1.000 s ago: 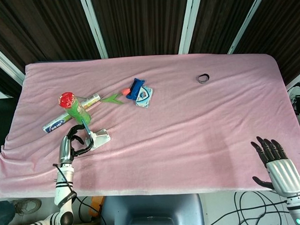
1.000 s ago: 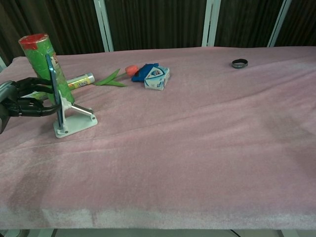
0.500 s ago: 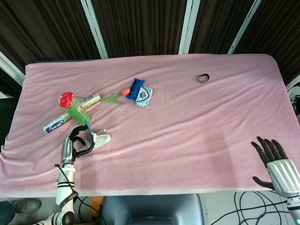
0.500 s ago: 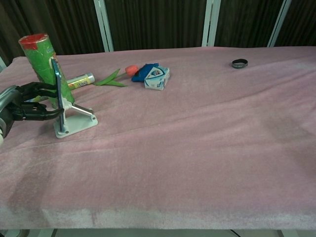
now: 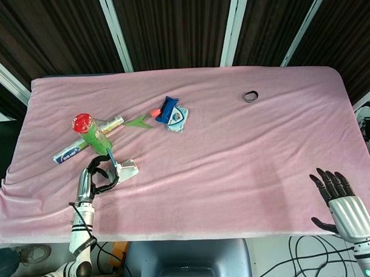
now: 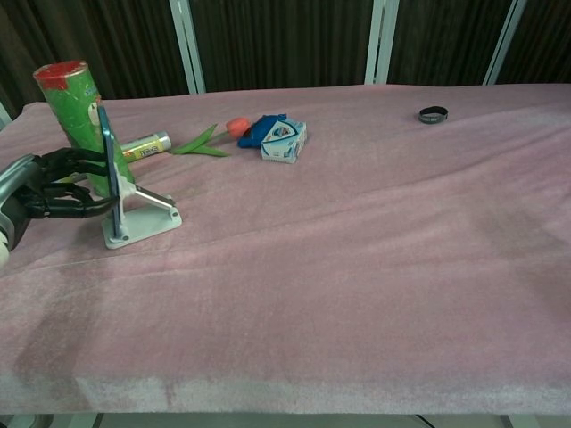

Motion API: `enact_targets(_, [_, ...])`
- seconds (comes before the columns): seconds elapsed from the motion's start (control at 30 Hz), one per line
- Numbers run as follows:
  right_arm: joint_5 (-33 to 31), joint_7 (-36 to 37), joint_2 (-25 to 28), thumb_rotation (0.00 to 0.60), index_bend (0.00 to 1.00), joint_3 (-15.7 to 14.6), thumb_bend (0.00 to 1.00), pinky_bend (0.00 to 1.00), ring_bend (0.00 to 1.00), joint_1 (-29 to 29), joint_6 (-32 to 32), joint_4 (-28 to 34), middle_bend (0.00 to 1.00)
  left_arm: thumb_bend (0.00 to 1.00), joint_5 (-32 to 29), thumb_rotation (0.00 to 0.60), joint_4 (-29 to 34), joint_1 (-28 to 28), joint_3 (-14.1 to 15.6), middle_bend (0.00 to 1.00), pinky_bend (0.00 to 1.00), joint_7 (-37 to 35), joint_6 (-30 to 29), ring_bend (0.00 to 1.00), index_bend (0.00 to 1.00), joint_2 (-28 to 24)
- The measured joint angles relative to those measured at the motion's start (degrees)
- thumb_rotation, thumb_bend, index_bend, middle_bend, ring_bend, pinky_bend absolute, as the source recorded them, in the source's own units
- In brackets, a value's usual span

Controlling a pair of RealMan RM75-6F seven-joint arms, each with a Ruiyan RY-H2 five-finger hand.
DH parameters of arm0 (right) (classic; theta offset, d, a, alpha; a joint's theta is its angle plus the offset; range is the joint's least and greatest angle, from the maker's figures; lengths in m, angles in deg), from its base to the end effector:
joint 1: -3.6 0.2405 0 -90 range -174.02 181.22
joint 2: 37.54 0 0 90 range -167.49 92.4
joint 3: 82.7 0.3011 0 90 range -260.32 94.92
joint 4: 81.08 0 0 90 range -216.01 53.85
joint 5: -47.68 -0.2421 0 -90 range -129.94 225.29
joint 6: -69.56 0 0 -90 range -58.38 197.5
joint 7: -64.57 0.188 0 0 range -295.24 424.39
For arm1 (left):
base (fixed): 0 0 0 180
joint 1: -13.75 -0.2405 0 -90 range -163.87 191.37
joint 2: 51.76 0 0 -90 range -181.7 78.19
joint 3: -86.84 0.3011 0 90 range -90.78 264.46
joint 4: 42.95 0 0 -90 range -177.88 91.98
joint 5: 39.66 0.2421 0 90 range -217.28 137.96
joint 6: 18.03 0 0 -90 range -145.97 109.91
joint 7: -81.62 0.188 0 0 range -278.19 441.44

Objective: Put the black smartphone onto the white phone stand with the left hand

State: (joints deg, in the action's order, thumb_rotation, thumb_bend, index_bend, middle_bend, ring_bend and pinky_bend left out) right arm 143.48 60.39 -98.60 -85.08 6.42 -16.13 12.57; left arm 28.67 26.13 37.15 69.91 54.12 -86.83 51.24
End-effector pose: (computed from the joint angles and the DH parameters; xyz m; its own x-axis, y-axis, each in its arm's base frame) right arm -0.3504 -0.1933 0.1399 0.5002 -0.0841 0.8618 -0.8614 -0.1491 0.4855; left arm -0.2868 0.3785 -0.0680 -0.4556 0.0230 0.8899 0.8882 0.0776 0.4528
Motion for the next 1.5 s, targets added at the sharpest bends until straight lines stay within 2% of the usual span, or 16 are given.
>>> enact_targets(0.17, [0.04,0.08,0.03,0.600,0.00,0.00,0.15,0.00,0.00,-0.03,-0.08,-0.01,0.00,0.36,1.72,0.600,-0.43,-0.03,0.61,0.40,0.15,-3.23,0.50,0.35,0.37,-0.27])
enact_targets(0.33, [0.12,0.06,0.02,0.600,0.00,-0.02,0.15,0.00,0.00,-0.06,-0.16,0.01,0.00,0.33,2.63,0.600,-0.73,0.24,1.37,0.22,0.12,-4.73,2.60,0.21,0.19,-1.14])
enact_targets(0.5, [0.15,0.01,0.02,0.600,0.00,-0.02,0.15,0.00,0.00,-0.08,-0.18,0.02,0.00,0.32,2.58,0.600,-1.26,0.51,1.39,0.19,0.11,-4.34,3.21,0.18,0.16,-1.27])
enact_targets(0.73, [0.18,0.09,0.02,0.600,0.00,-0.01,0.15,0.00,0.00,-0.09,-0.23,-0.03,0.00,0.30,3.91,0.600,-1.95,0.40,1.59,0.07,0.10,-4.79,1.87,0.07,0.06,-0.99])
enact_targets(0.93, [0.19,0.13,0.06,0.600,0.00,-0.04,0.15,0.00,0.00,-0.13,-0.27,-0.04,0.00,0.30,5.91,0.600,-0.85,-0.40,2.42,0.04,0.10,-5.42,-0.07,0.05,0.05,-2.25])
enact_targets(1.07, [0.06,0.32,0.11,0.600,0.00,0.04,0.15,0.00,0.00,-0.25,-0.52,-0.12,0.00,0.30,9.20,0.600,0.30,-2.06,4.32,0.04,0.10,-4.58,-3.86,0.05,0.03,-4.95])
enact_targets(1.27, [-0.97,-0.43,-0.09,0.600,0.00,0.40,0.15,0.00,0.00,-0.30,-0.25,0.03,0.00,0.31,14.59,0.600,4.69,-6.91,10.28,0.05,0.10,3.98,-10.05,0.05,0.01,-15.01])
enact_targets(1.4, [-1.32,-1.78,-0.53,0.600,0.00,0.55,0.15,0.00,0.00,-0.05,0.47,0.30,0.00,0.32,15.07,0.600,11.14,-10.14,14.46,0.01,0.09,16.78,-10.91,0.00,0.00,-22.86])
enact_targets(1.5, [-1.42,-2.92,-1.00,0.600,0.00,0.59,0.15,0.00,0.00,0.23,1.14,0.57,0.00,0.33,14.81,0.600,15.27,-12.26,16.09,0.00,0.08,28.43,-12.42,0.00,0.00,-25.87])
